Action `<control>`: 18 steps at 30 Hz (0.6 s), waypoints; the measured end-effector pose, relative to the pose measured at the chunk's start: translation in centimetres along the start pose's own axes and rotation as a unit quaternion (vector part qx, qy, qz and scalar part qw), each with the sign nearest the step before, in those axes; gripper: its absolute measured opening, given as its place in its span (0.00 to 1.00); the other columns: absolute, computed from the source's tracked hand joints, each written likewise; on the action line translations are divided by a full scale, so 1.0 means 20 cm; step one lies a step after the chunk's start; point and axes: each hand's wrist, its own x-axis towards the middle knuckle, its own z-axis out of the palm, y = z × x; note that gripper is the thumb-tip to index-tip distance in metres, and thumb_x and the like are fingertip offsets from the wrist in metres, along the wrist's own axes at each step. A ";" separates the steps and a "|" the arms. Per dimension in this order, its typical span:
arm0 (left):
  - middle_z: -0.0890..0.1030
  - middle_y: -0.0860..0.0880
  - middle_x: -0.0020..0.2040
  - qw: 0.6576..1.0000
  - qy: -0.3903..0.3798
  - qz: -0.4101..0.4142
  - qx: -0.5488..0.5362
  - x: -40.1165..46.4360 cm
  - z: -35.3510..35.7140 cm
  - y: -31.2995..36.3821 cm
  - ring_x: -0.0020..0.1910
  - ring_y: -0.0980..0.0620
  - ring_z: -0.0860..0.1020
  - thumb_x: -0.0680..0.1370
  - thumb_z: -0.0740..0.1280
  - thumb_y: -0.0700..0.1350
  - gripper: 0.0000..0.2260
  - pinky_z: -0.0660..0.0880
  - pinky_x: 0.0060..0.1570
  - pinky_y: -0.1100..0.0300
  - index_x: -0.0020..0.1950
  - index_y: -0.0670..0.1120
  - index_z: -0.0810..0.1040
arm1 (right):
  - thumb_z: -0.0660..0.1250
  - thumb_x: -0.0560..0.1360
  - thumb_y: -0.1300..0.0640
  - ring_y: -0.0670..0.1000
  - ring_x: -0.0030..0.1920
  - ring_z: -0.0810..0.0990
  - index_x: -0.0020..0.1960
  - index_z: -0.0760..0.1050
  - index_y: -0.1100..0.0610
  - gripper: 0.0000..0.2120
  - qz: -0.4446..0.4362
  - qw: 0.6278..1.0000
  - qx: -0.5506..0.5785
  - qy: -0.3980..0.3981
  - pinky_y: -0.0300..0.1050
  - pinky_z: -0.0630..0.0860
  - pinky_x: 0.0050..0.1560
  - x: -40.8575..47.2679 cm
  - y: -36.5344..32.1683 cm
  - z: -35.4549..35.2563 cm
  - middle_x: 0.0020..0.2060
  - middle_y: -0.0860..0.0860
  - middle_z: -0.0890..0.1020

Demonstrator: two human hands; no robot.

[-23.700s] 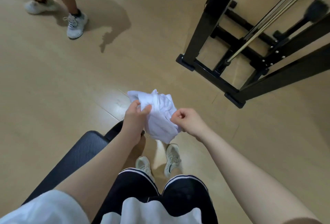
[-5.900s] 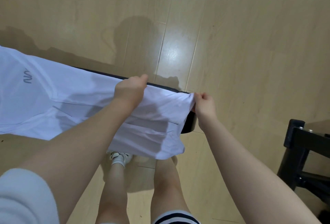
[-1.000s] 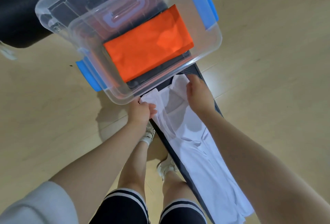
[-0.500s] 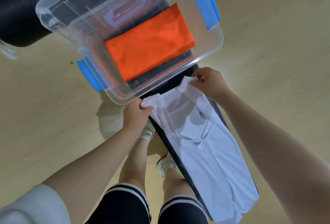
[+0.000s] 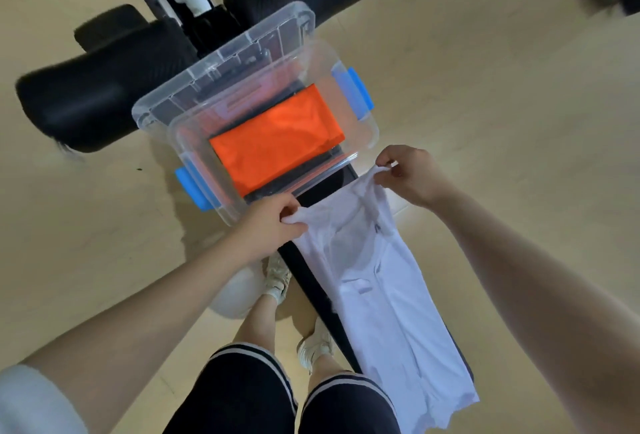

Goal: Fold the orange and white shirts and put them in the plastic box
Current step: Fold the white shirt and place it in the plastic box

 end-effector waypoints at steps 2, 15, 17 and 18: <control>0.68 0.54 0.32 0.999 0.031 0.015 0.021 -0.01 -0.02 0.01 0.31 0.57 0.66 0.73 0.69 0.41 0.08 0.63 0.32 0.64 0.40 0.46 0.70 | 0.66 0.69 0.67 0.39 0.32 0.71 0.43 0.77 0.62 0.04 -0.030 0.999 -0.004 0.020 0.23 0.65 0.36 0.01 0.00 -0.01 0.37 0.50 0.75; 0.69 0.53 0.29 0.998 0.052 -0.025 -0.016 -0.18 0.85 -0.24 0.30 0.51 0.72 0.71 0.66 0.36 0.17 0.72 0.34 0.51 0.31 0.53 0.64 | 0.60 0.69 0.71 0.49 0.30 0.77 0.39 0.72 0.51 0.14 0.099 0.992 0.080 0.015 0.41 0.73 0.37 -0.40 0.58 0.40 0.35 0.51 0.76; 0.66 0.54 0.30 0.998 0.069 -0.011 -0.003 -0.22 1.04 -0.31 0.29 0.55 0.65 0.71 0.64 0.34 0.18 0.64 0.33 0.58 0.31 0.52 0.61 | 0.58 0.70 0.71 0.46 0.29 0.77 0.39 0.71 0.50 0.15 0.133 0.985 0.106 -0.005 0.43 0.73 0.36 -0.49 0.72 0.51 0.34 0.52 0.77; 0.66 0.54 0.32 0.997 0.076 -0.010 0.001 -0.25 1.13 -0.33 0.30 0.55 0.65 0.72 0.64 0.34 0.16 0.61 0.33 0.61 0.31 0.50 0.63 | 0.58 0.70 0.71 0.48 0.31 0.76 0.41 0.73 0.52 0.14 0.142 0.984 0.110 -0.008 0.42 0.71 0.36 -0.53 0.78 0.56 0.34 0.53 0.77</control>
